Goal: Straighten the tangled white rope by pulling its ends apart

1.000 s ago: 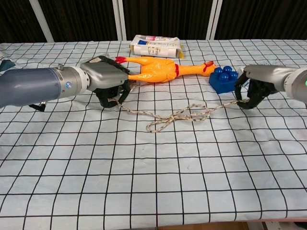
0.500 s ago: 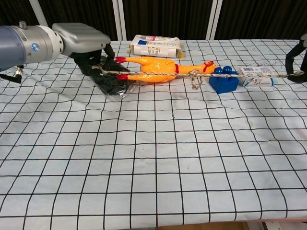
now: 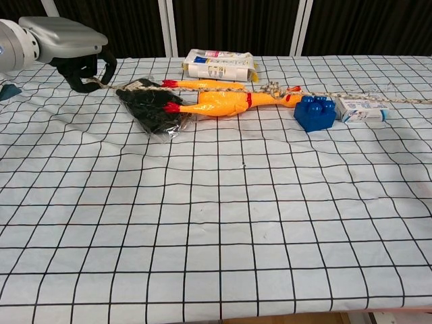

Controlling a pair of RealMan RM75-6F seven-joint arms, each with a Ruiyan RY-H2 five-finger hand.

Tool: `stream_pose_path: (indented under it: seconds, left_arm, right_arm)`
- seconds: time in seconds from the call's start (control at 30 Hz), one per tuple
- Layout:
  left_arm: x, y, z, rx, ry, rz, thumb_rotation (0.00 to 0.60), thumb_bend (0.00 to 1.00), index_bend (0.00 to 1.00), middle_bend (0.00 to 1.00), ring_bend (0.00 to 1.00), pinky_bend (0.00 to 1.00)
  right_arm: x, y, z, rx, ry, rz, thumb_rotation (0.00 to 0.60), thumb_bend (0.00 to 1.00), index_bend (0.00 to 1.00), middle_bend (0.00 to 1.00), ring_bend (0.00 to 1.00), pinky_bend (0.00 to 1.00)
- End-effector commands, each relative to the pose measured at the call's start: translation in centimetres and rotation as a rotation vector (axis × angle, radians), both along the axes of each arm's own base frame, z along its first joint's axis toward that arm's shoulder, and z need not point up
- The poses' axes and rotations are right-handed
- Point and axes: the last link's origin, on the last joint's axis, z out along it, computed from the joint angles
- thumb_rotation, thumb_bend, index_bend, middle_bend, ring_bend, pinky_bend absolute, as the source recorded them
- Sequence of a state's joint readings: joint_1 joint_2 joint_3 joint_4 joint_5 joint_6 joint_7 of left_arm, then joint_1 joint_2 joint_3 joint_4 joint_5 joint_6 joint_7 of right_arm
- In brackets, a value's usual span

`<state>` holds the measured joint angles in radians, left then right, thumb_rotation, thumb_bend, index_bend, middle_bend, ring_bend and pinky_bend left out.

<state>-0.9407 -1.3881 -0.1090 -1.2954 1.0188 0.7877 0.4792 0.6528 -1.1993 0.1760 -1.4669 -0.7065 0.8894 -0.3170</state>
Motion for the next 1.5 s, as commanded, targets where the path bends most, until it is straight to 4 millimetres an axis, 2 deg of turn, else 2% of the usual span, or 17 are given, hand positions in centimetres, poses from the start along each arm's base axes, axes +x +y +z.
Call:
stream_pose_path:
  seconds: [0.03, 0.27, 0.8, 1.23, 1.5]
  left_arm:
    - [-0.9, 0.0, -0.1, 0.001, -0.004, 0.016, 0.6, 0.47, 0.62, 0.93, 0.83, 0.85]
    - [-3.2, 0.0, 0.2, 0.004, 0.008, 0.055, 0.6, 0.47, 0.62, 0.93, 0.83, 0.85]
    - [-7.6, 0.0, -0.1, -0.001, 0.033, 0.14, 0.6, 0.47, 0.62, 0.93, 0.83, 0.85]
    - [-9.0, -0.3, -2.0, -0.032, 0.042, 0.16, 0.6, 0.46, 0.62, 0.92, 0.83, 0.85]
    - [-9.6, -0.5, -3.6, -0.064, 0.056, 0.173, 0.6, 0.46, 0.61, 0.92, 0.82, 0.85]
  right_arm:
    - [-0.7, 0.0, 0.2, -0.002, 0.009, -0.014, 0.6, 0.45, 0.63, 1.0, 1.0, 1.0]
    - [-2.3, 0.3, 0.4, -0.004, 0.039, -0.049, 0.6, 0.45, 0.63, 1.0, 1.0, 1.0]
    - [-4.7, 0.2, 0.4, -0.007, 0.056, -0.112, 0.6, 0.45, 0.63, 1.0, 1.0, 1.0]
    - [-6.2, 0.4, -0.7, 0.025, 0.087, -0.154, 0.6, 0.45, 0.63, 1.0, 1.0, 1.0]
    - [-7.1, 0.7, -2.3, 0.059, 0.1, -0.171, 0.6, 0.45, 0.63, 1.0, 1.0, 1.0]
